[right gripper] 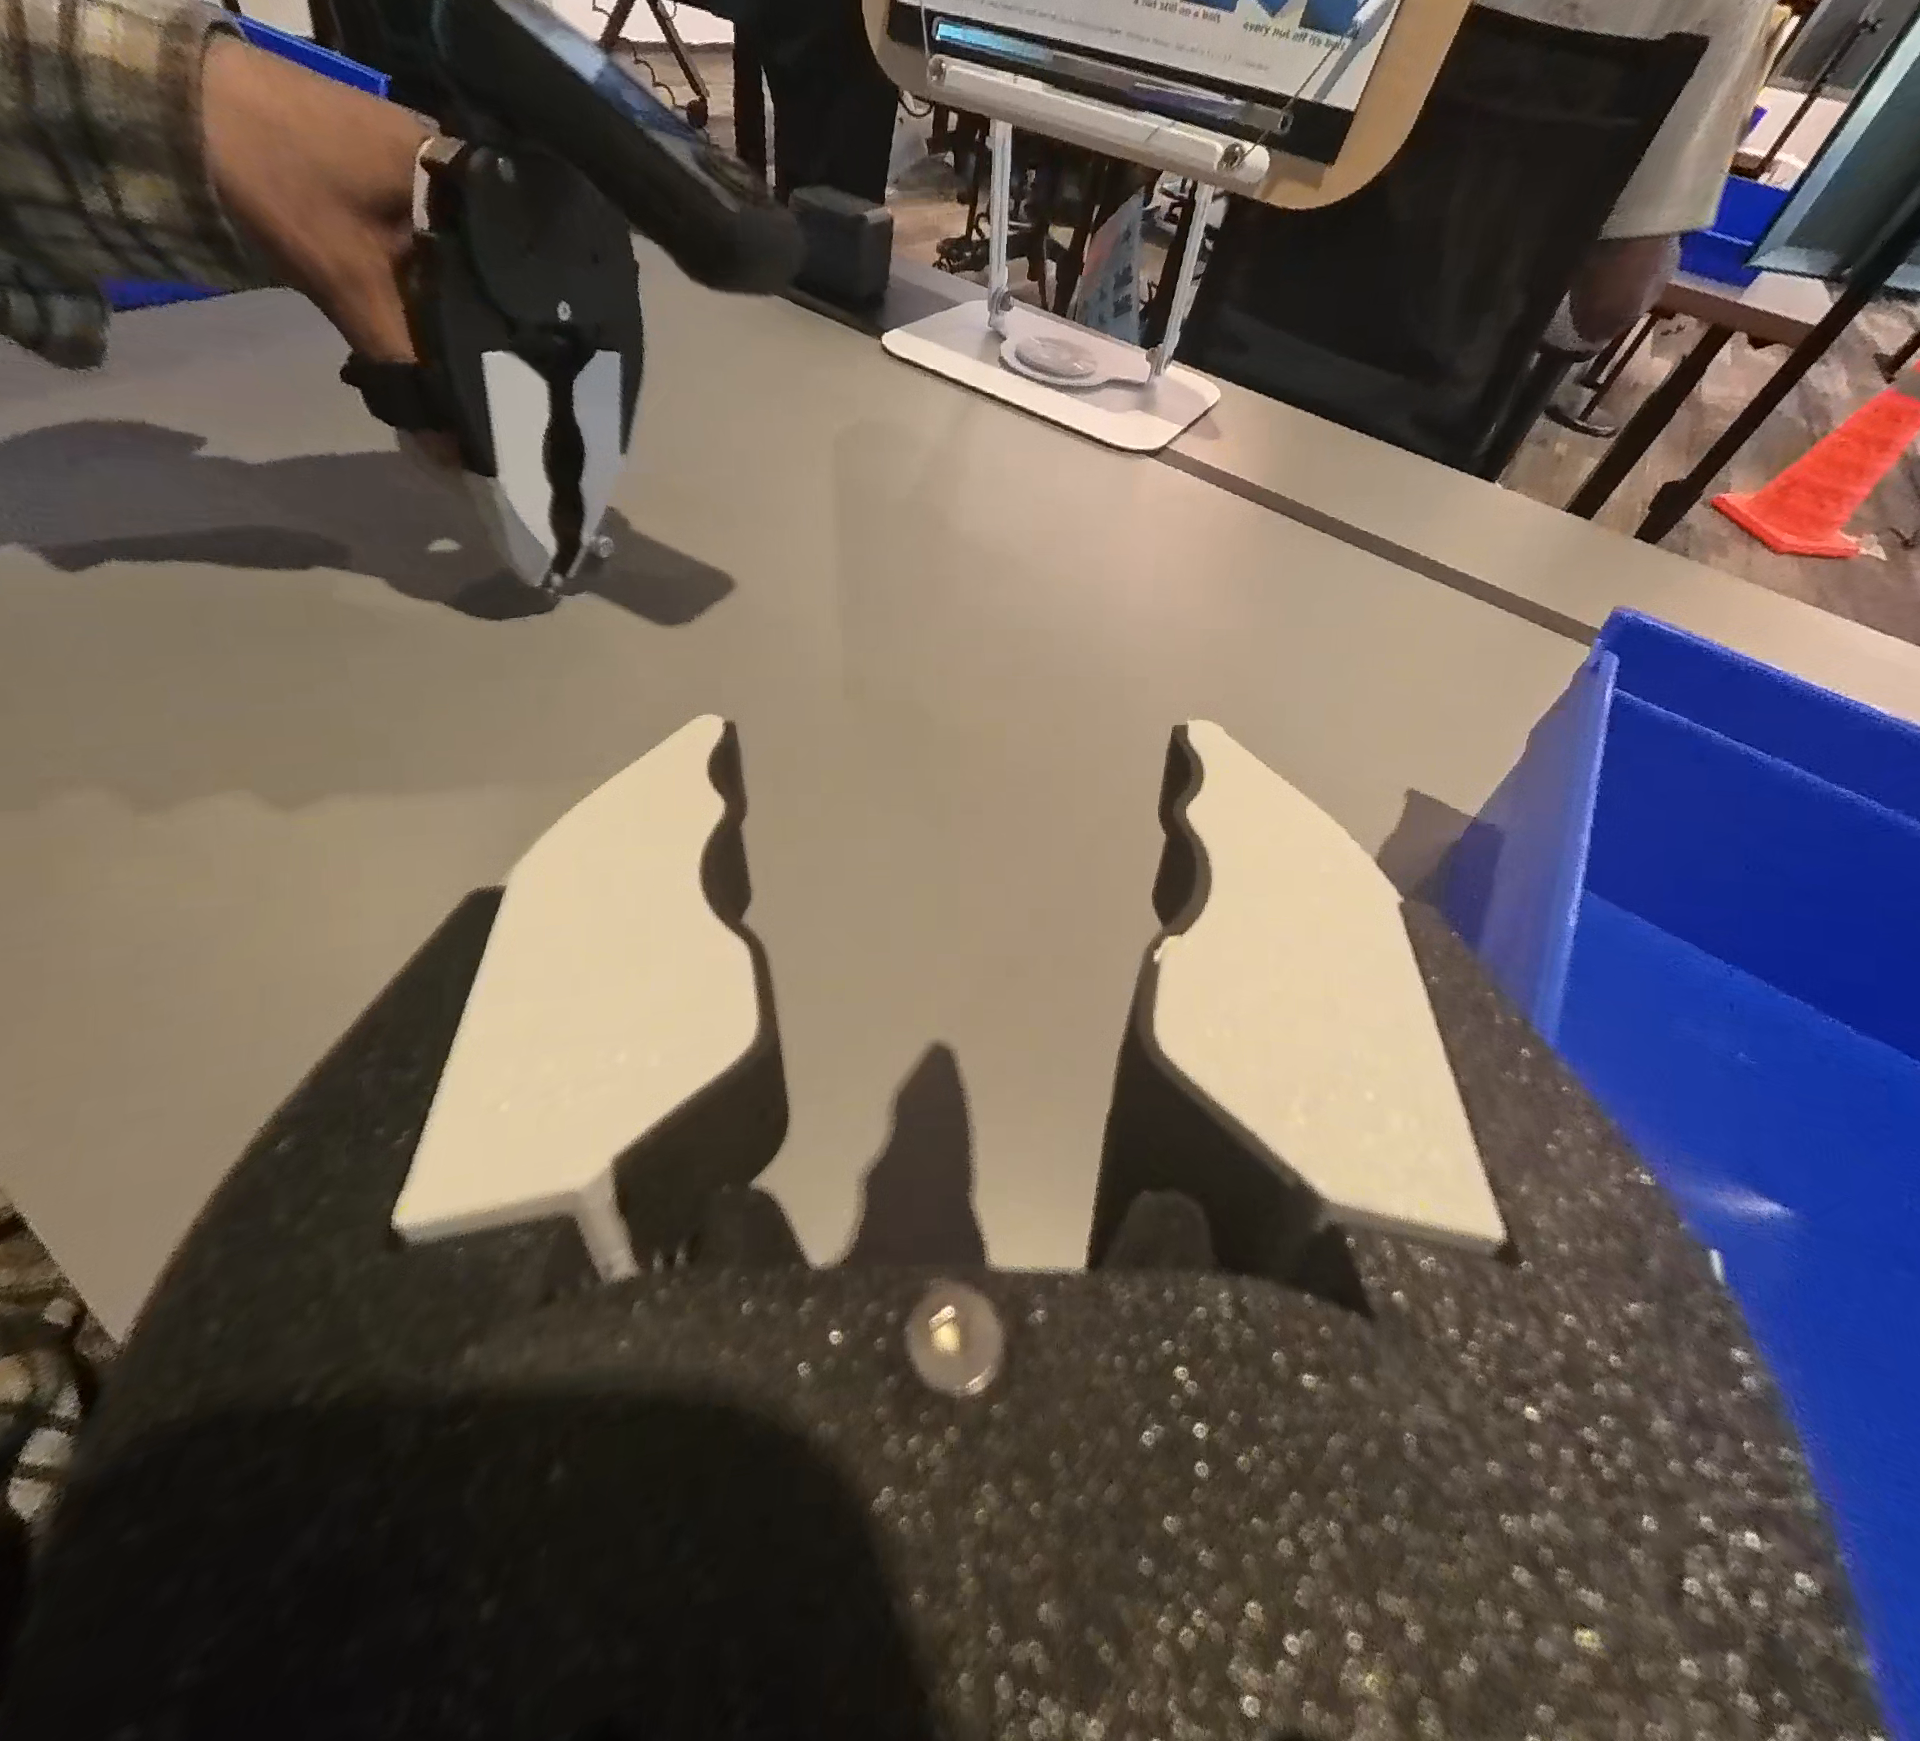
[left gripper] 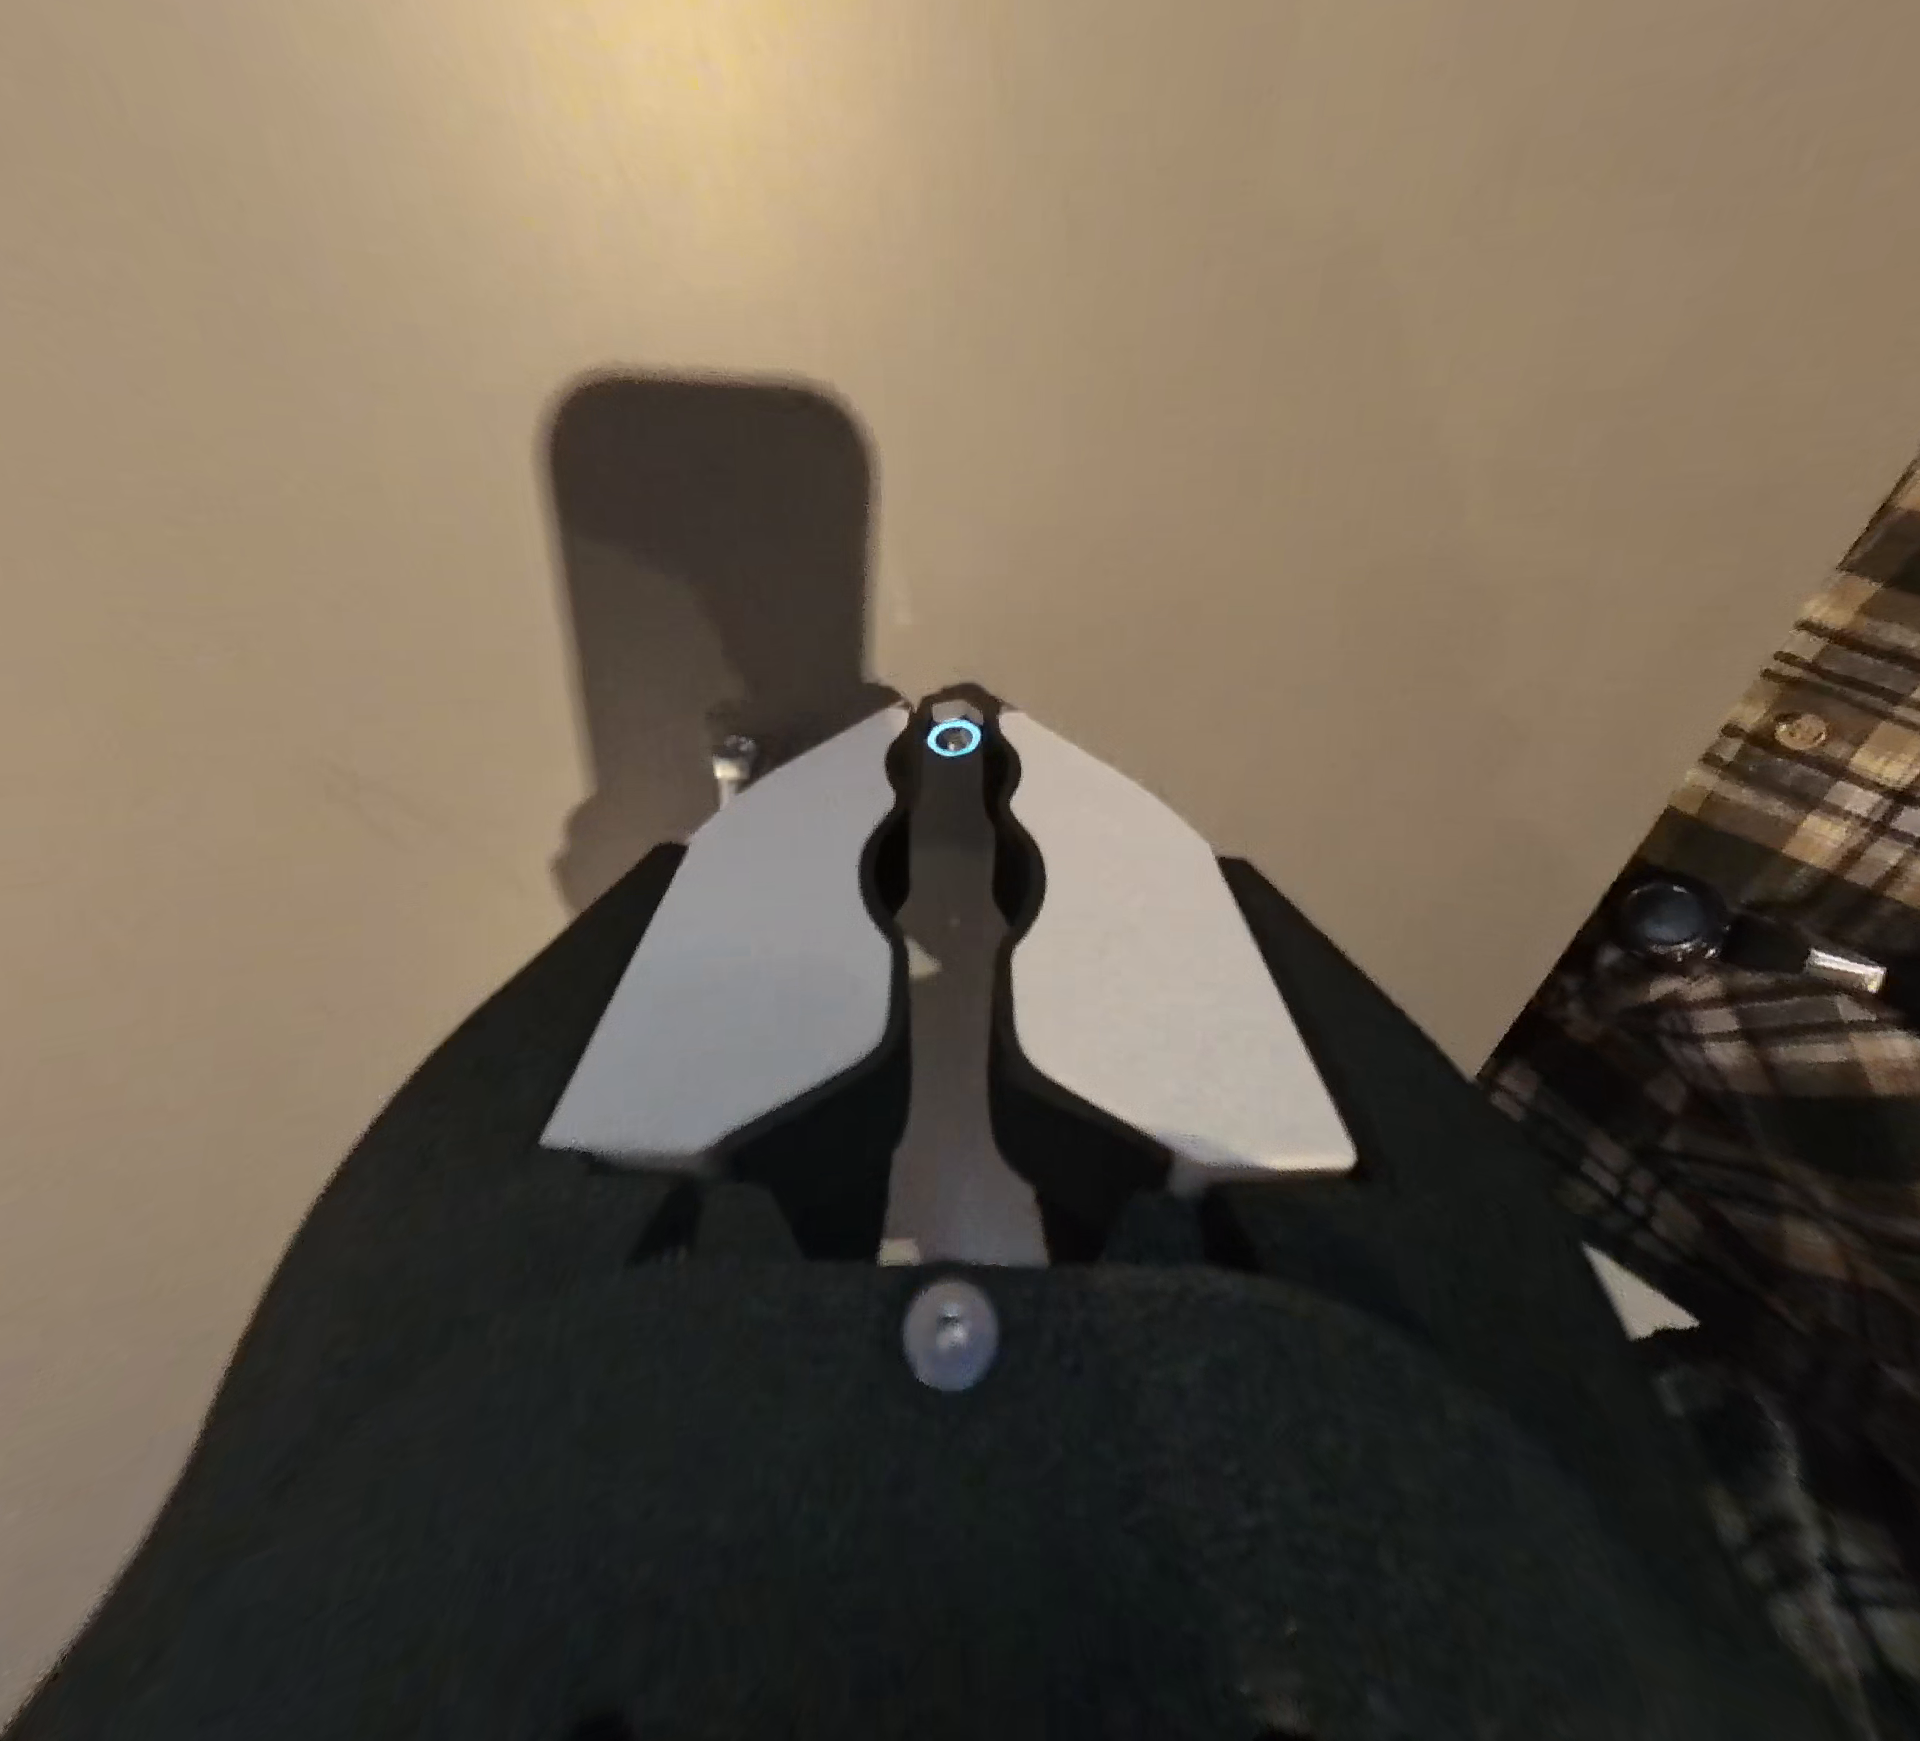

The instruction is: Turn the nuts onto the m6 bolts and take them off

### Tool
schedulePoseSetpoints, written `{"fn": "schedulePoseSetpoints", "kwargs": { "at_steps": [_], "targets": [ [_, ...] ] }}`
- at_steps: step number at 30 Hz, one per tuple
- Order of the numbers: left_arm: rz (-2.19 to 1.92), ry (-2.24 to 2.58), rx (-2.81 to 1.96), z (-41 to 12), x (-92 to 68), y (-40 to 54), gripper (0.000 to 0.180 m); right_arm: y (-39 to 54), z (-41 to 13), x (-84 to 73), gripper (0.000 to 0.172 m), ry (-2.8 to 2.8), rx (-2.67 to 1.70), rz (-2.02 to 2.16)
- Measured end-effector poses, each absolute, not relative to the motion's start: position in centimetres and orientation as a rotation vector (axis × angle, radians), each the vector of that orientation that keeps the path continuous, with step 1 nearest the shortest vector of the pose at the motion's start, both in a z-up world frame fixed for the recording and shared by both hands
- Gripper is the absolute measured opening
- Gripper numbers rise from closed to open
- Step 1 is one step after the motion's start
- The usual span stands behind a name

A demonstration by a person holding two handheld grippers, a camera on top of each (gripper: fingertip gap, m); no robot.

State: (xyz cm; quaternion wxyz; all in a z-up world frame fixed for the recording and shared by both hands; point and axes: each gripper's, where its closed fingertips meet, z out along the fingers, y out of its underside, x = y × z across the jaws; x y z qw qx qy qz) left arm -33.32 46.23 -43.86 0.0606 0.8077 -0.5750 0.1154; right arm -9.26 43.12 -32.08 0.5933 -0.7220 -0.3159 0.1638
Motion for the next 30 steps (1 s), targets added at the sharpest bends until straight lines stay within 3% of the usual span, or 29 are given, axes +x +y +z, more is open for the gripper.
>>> {"fn": "schedulePoseSetpoints", "kwargs": {
  "at_steps": [8,11,16,23,30],
  "targets": [
    [0.354,-1.77,2.431,-44.6,-34.0,46.1,0.011,43.4,-32.5,-10.5,0.077,-0.778,-1.706,0.388],
    [0.417,-1.795,2.471,-43.9,-34.4,46.3,0.018,43.7,-32.4,-11.6,0.077,-0.821,-1.713,0.395],
    [0.888,-1.813,2.759,-39.5,-35.2,48.8,0.034,44.8,-31.7,-15.1,0.072,-1.002,-1.71,0.407],
    [1.828,-1.594,3.192,-34.5,-39.6,53.0,0.035,47.3,-34.1,-24.5,0.057,-1.354,-1.698,0.585],
    [1.838,-1.589,3.407,-34.8,-42.9,53.9,0.035,49.2,-38.9,-31.9,0.043,-1.695,-1.736,0.634]
  ]
}}
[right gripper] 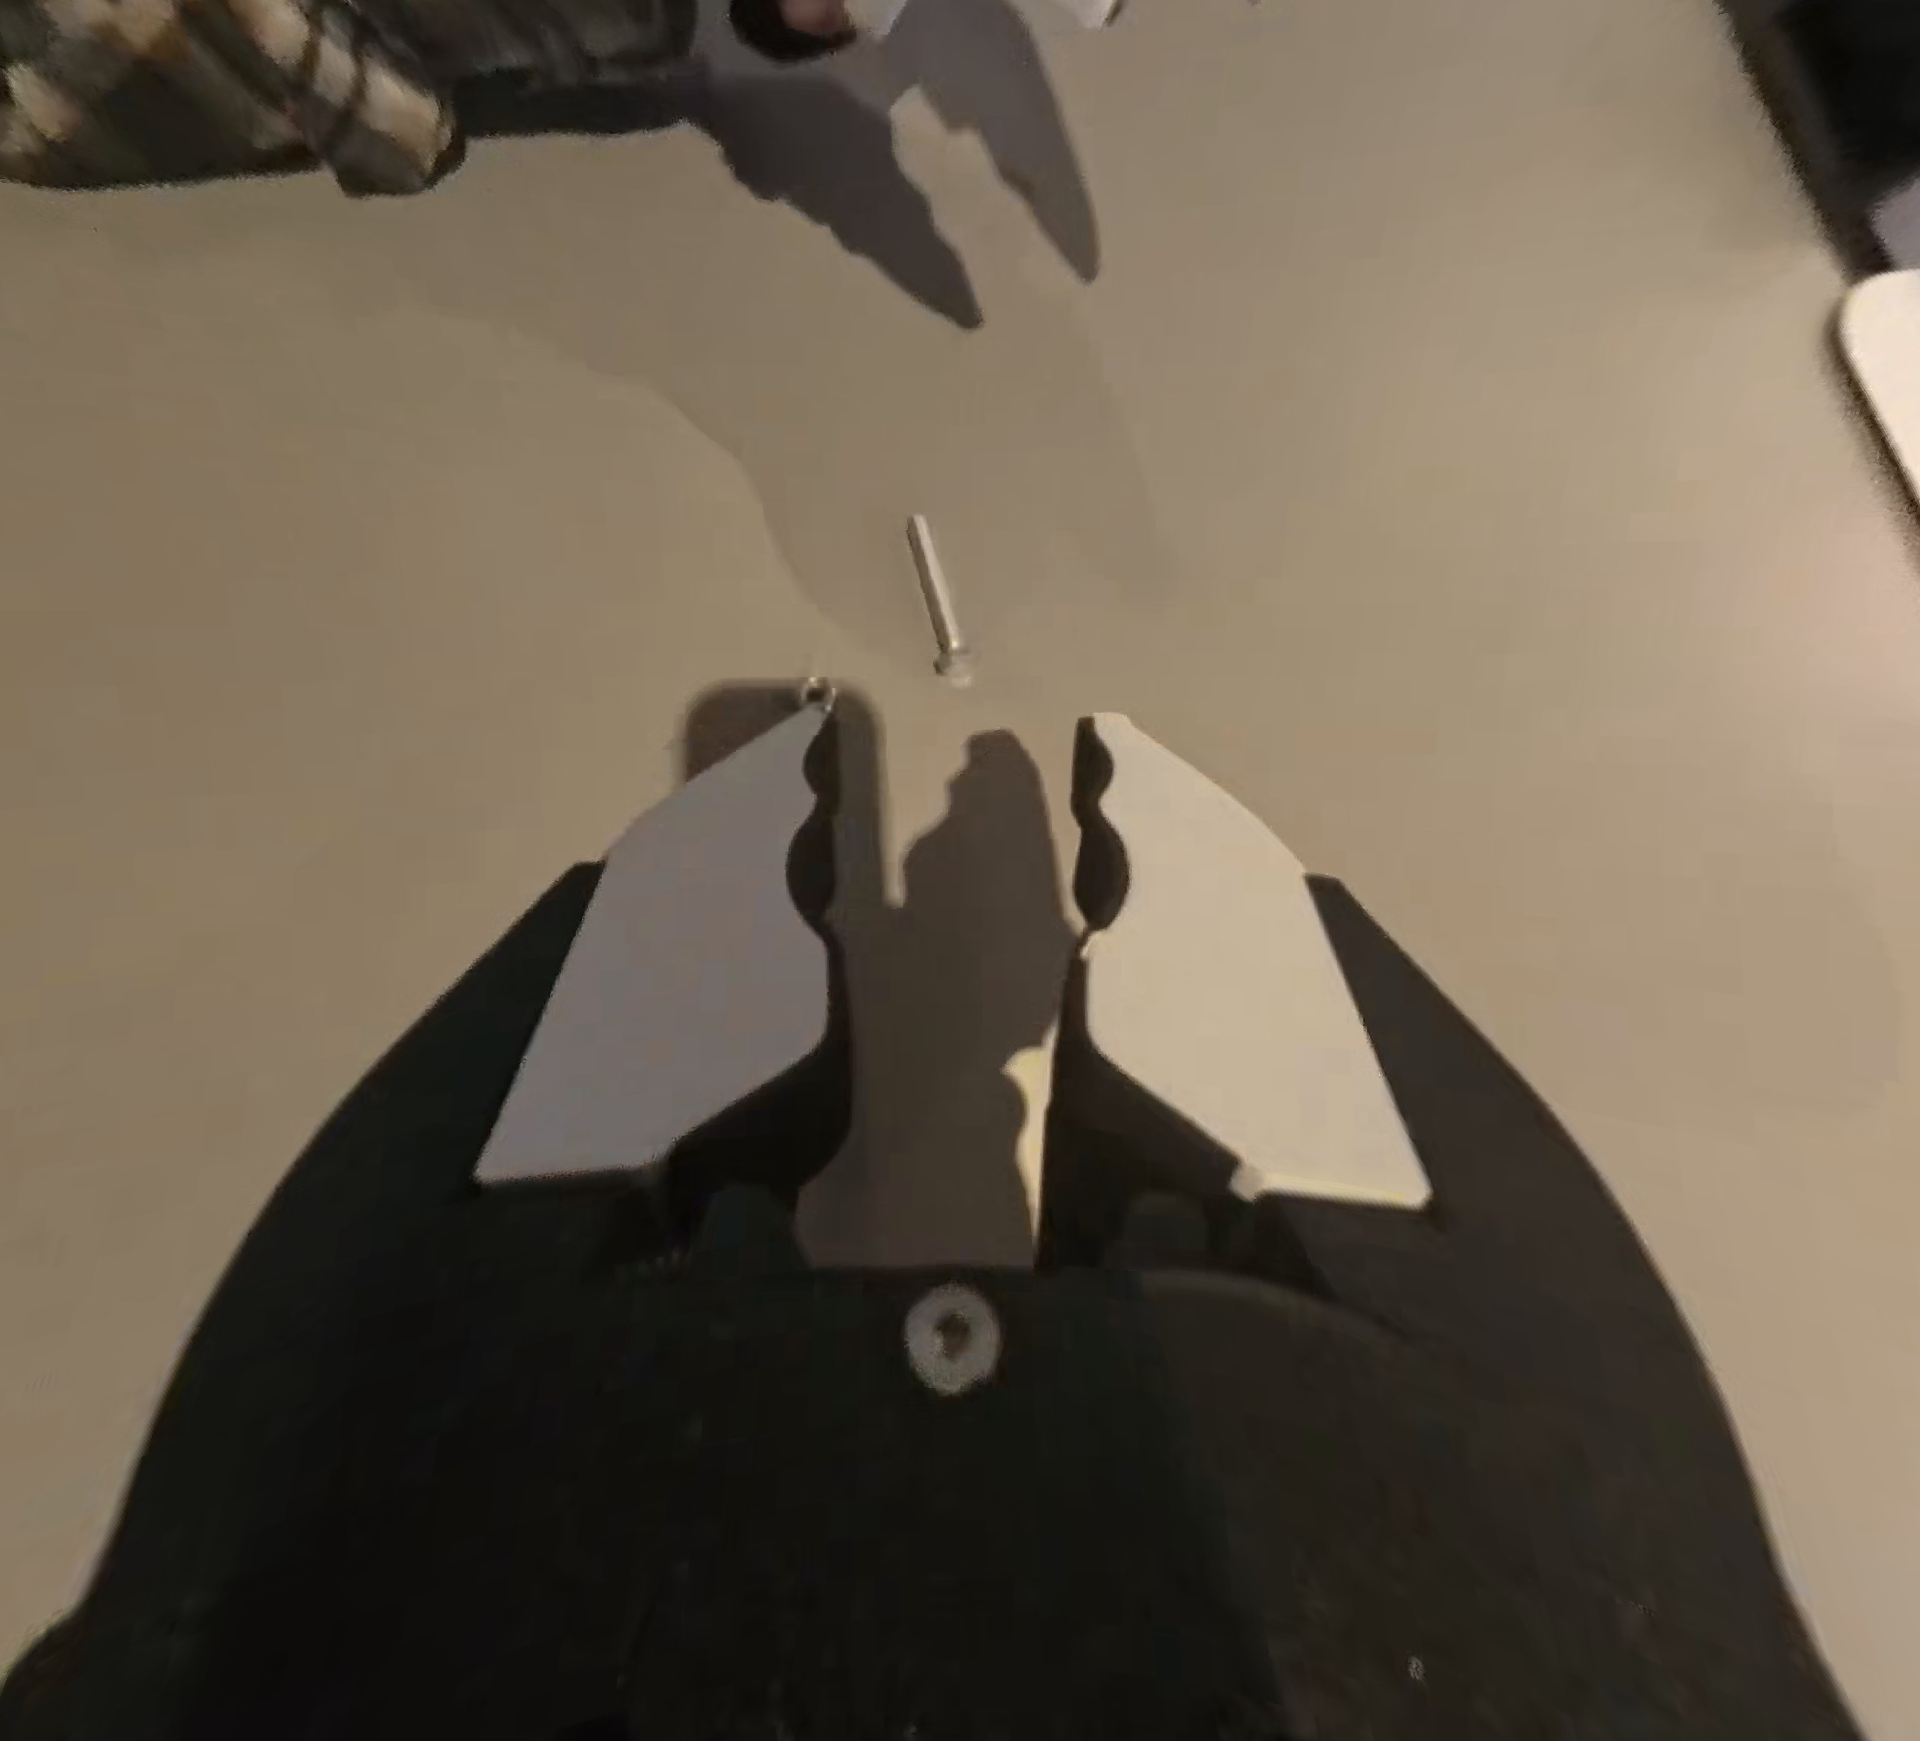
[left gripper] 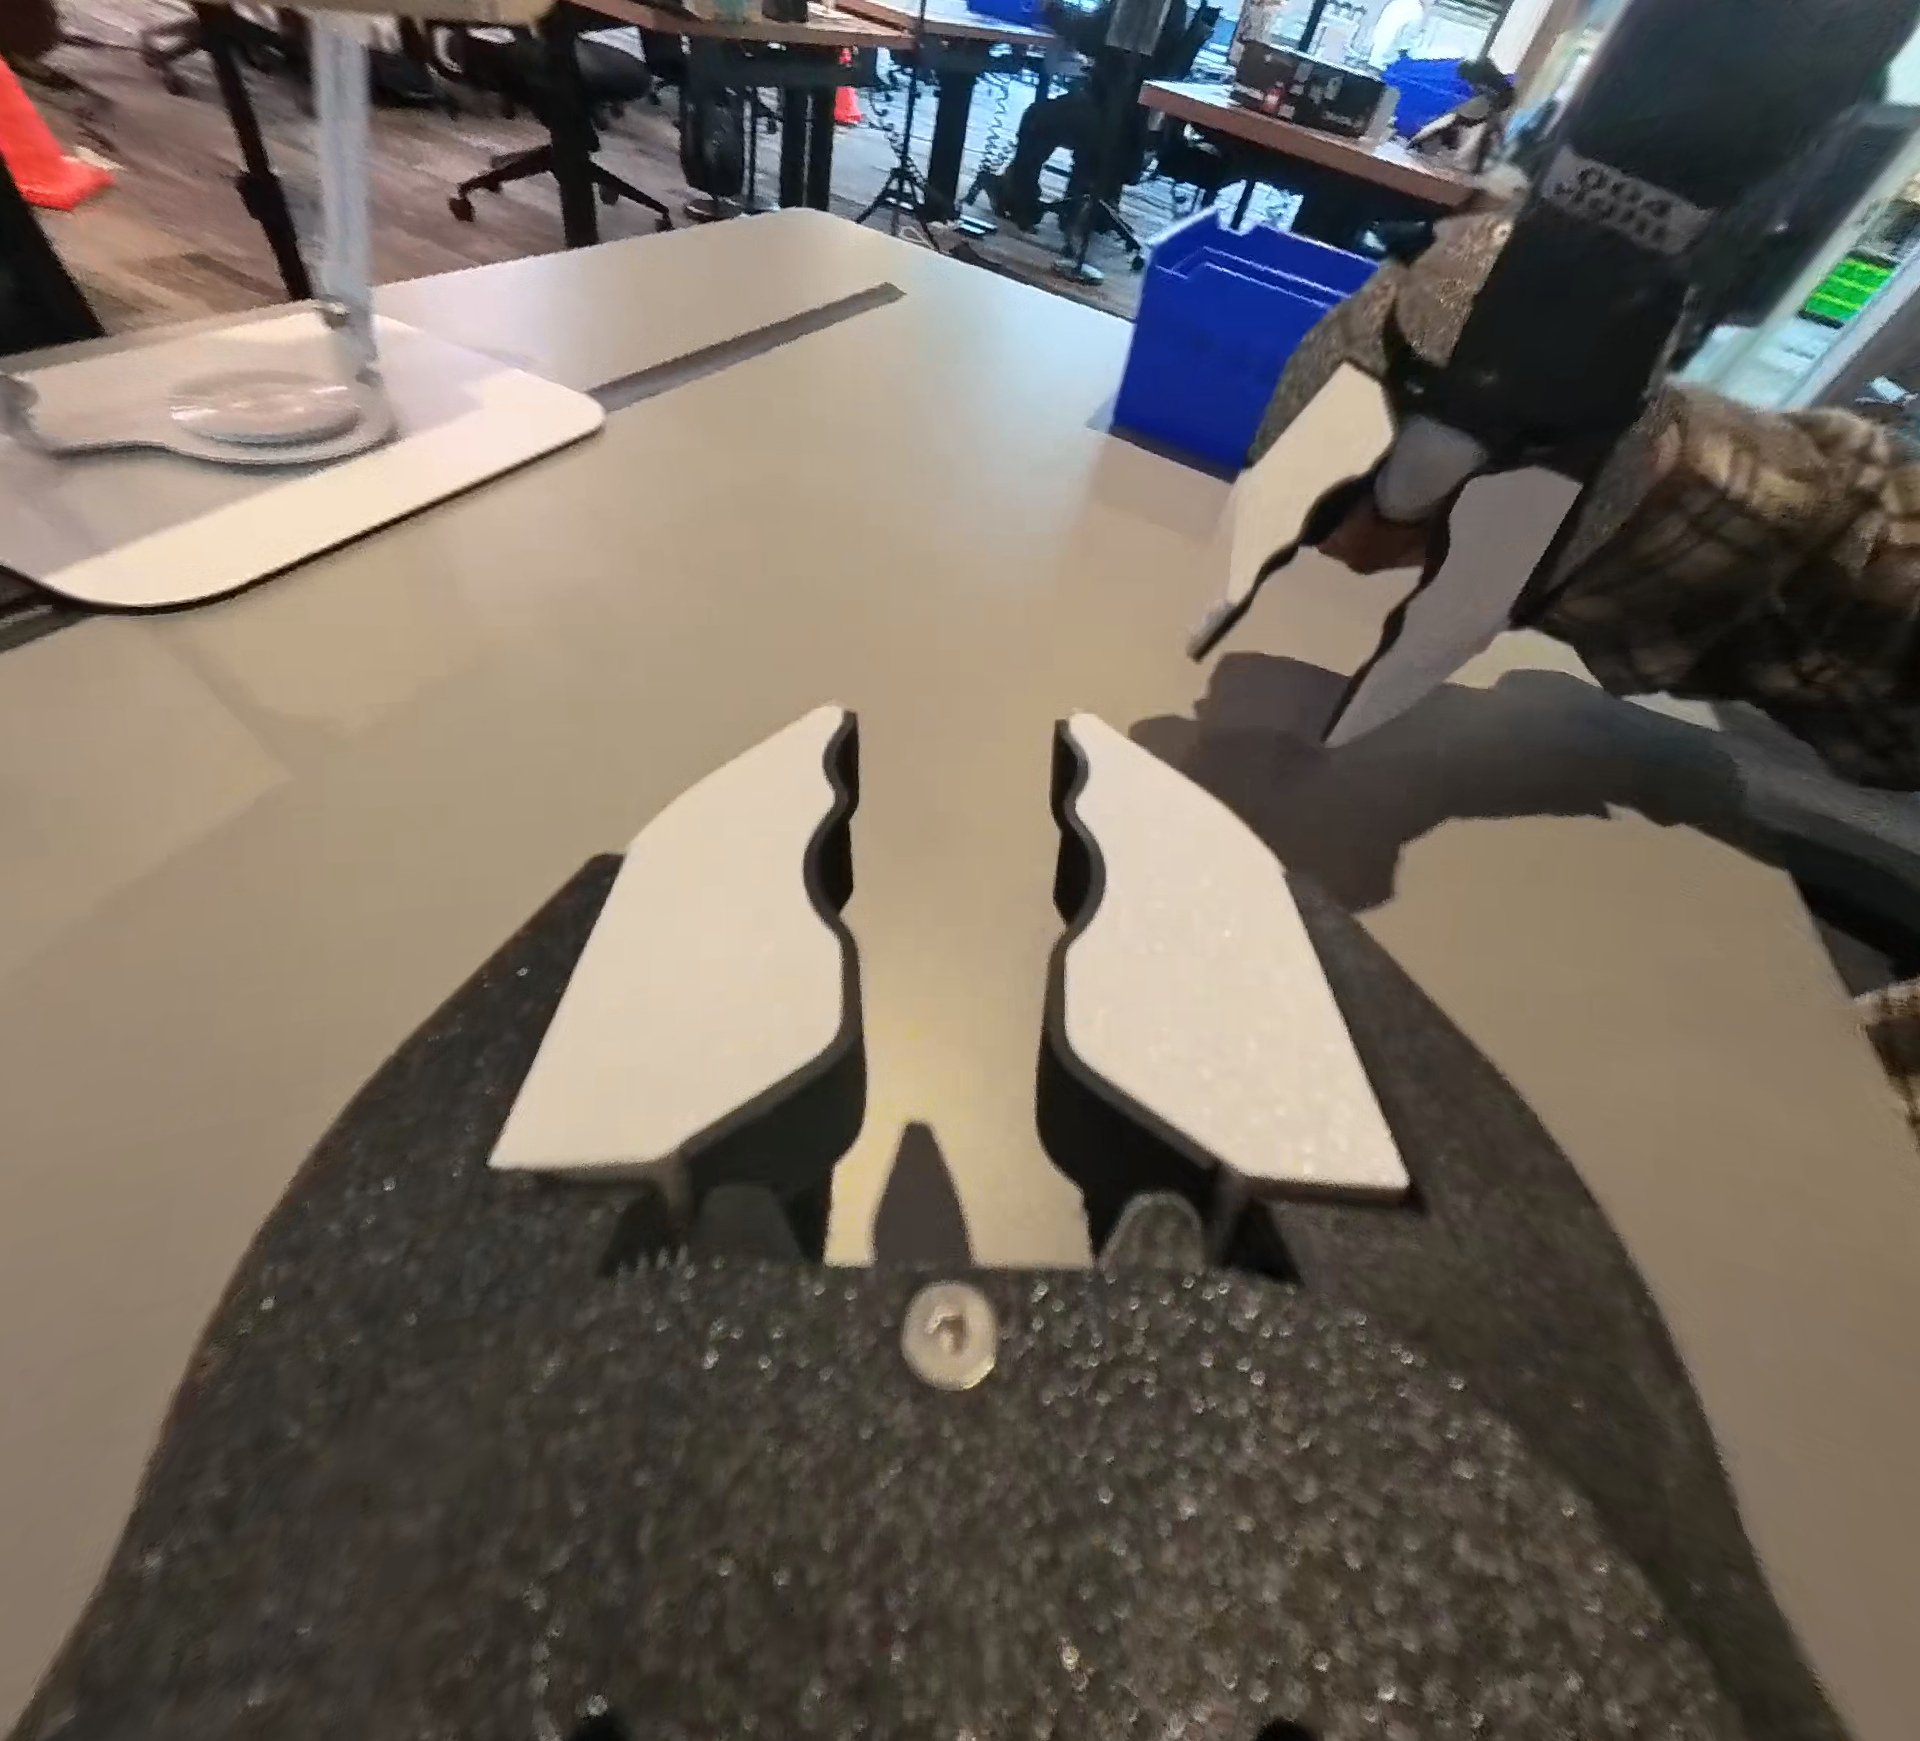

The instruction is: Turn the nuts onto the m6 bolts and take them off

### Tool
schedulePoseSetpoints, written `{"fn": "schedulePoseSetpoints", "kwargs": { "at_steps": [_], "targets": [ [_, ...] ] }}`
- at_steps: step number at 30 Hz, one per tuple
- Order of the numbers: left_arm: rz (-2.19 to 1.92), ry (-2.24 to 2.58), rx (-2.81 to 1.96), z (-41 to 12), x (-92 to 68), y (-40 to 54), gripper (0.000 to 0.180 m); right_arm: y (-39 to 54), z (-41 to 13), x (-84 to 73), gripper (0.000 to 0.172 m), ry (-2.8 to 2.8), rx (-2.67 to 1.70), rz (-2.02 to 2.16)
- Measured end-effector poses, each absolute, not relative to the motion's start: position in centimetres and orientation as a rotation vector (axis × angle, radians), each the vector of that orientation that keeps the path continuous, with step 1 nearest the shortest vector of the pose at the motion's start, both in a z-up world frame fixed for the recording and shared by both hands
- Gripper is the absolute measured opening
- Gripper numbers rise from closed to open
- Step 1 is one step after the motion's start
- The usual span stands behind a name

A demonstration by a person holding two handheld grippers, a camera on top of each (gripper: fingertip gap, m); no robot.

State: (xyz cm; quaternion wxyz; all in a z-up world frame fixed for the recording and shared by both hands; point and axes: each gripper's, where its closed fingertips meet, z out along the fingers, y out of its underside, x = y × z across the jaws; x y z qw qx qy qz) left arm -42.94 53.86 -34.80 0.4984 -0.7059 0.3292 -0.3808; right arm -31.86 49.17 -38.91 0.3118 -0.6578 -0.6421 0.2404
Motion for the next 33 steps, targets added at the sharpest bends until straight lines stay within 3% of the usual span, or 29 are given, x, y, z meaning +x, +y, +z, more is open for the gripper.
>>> {"fn": "schedulePoseSetpoints", "kwargs": {
  "at_steps": [16,30,33],
  "targets": [
    [-0.899,0.711,-1.706,-34.5,-45.3,54.7,0.033,49.0,-44.3,-38.5,0.019,-2.027,-1.746,0.634],
    [-0.898,0.71,-1.717,-34.7,-45.3,54.8,0.033,49.4,-44.9,-38.4,0.016,-2.042,-1.765,0.637],
    [-0.9,0.718,-1.723,-34.8,-45.1,54.7,0.033,49.2,-44.9,-38.3,0.006,-2.053,-1.764,0.649]
  ]
}}
